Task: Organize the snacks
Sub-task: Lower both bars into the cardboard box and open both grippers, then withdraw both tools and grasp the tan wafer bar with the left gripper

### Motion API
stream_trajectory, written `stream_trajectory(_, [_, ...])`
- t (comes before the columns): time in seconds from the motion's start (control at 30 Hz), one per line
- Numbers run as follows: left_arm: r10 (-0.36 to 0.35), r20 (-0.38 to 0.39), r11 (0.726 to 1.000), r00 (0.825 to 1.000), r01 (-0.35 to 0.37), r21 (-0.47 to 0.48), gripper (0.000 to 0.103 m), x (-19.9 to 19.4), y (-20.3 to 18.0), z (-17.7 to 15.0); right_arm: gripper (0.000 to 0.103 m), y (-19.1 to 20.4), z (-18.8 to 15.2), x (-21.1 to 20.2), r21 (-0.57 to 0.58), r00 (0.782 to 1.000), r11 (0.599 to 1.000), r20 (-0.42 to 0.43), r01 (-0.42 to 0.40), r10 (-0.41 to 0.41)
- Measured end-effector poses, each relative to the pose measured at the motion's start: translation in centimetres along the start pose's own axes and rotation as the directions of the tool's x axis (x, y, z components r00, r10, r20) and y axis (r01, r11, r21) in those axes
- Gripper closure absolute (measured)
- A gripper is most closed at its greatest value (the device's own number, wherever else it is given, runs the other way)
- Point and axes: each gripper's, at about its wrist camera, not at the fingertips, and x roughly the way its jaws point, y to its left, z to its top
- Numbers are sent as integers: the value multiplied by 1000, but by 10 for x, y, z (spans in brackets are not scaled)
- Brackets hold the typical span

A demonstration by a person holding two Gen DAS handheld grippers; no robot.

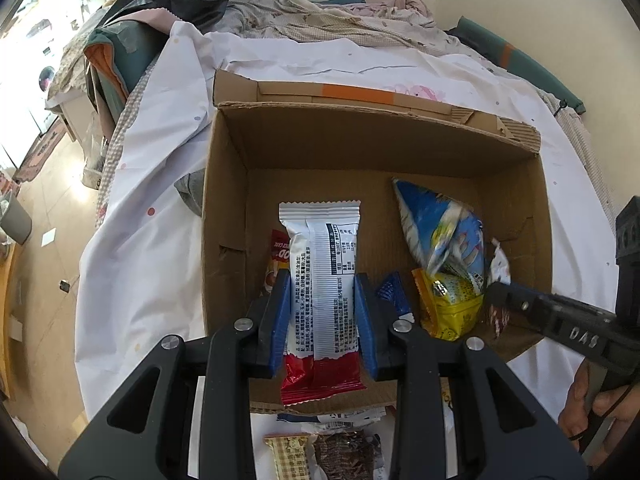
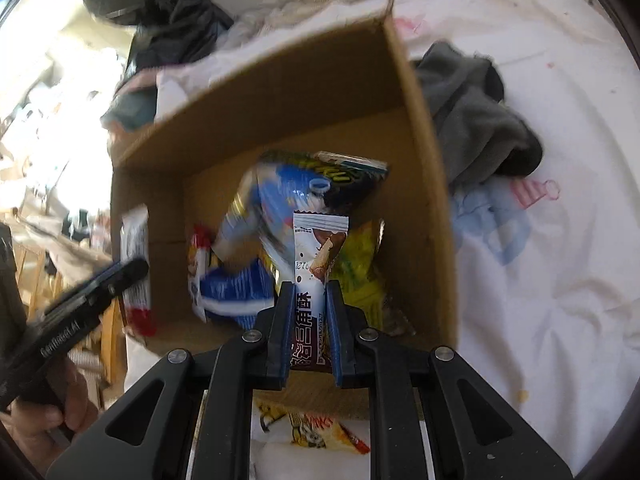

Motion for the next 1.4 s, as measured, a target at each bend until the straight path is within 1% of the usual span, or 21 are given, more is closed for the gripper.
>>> stream_trajectory(0.1, [18,11,1000,1000,-18,21,76,-1,-2,-3,87,8,0,-10,-60,996,995,45,76,-73])
stream_trajectory(0.2, [23,10,1000,1000,-23,13,76,0,-1,-3,87,10,0,-14,-79,993,991,60,109,-104])
stream_trajectory(0.3, [14,9,1000,1000,-14,0,76,0,-1,-3,87,7,0,-14,-71,993,991,54,110,-107])
stream_trajectory(0.4, [27,25,1000,999,-28,13,76,-1,-2,-4,87,8,1,-15,-69,994,992,53,103,-100])
stream_trajectory(0.47, [29,18,1000,999,-29,13,75,0,-2,-4,85,7,1,-14,-58,994,993,42,100,-97])
stream_trajectory(0.57, [18,13,1000,1000,-18,-9,65,0,1,-3,83,9,2,-13,-57,995,994,42,98,-96])
stream_trajectory(0.63, [21,25,1000,999,-21,-5,51,-3,1,-3,83,10,1,-14,-60,994,994,49,95,-93])
stream_trajectory(0.67, [21,29,1000,999,-21,-6,46,-5,1,-3,83,11,1,-15,-59,994,994,52,95,-92])
stream_trajectory(0.73, [21,42,1000,999,-21,-17,27,-10,3,-3,83,13,1,-18,-57,993,993,62,102,-98])
stream_trajectory(0.77, [17,57,1000,998,-15,-27,24,-14,4,-3,83,13,1,-19,-54,993,993,66,101,-98])
stream_trajectory(0.8, [15,64,999,998,-13,-33,19,-16,5,-4,79,13,0,-21,-47,993,994,70,98,-94])
stream_trajectory(0.83, [17,68,999,998,-15,-36,16,-18,6,-4,69,13,0,-23,-40,993,995,73,91,-88])
stream_trajectory(0.87, [20,65,999,998,-17,-40,15,-19,7,-4,59,12,0,-25,-31,994,996,78,83,-80])
stream_trajectory(0.9, [16,61,999,998,-13,-42,15,-20,8,-4,36,12,-1,-29,-22,993,997,90,73,-71])
stream_trajectory(0.93, [5,56,999,998,-3,-45,15,-20,9,-5,23,12,-2,-34,-16,992,998,111,67,-65])
stream_trajectory(1.13, [4,76,999,997,-1,-49,15,-38,13,-10,23,16,-10,-51,-19,990,998,132,54,-51])
stream_trajectory(1.27, [17,92,999,996,-13,-41,15,-51,16,-15,22,18,-20,-63,-6,991,999,132,35,-34])
stream_trajectory(1.4, [22,85,998,996,-17,-59,15,-60,22,-25,19,22,-31,-71,-21,990,999,134,37,-34])
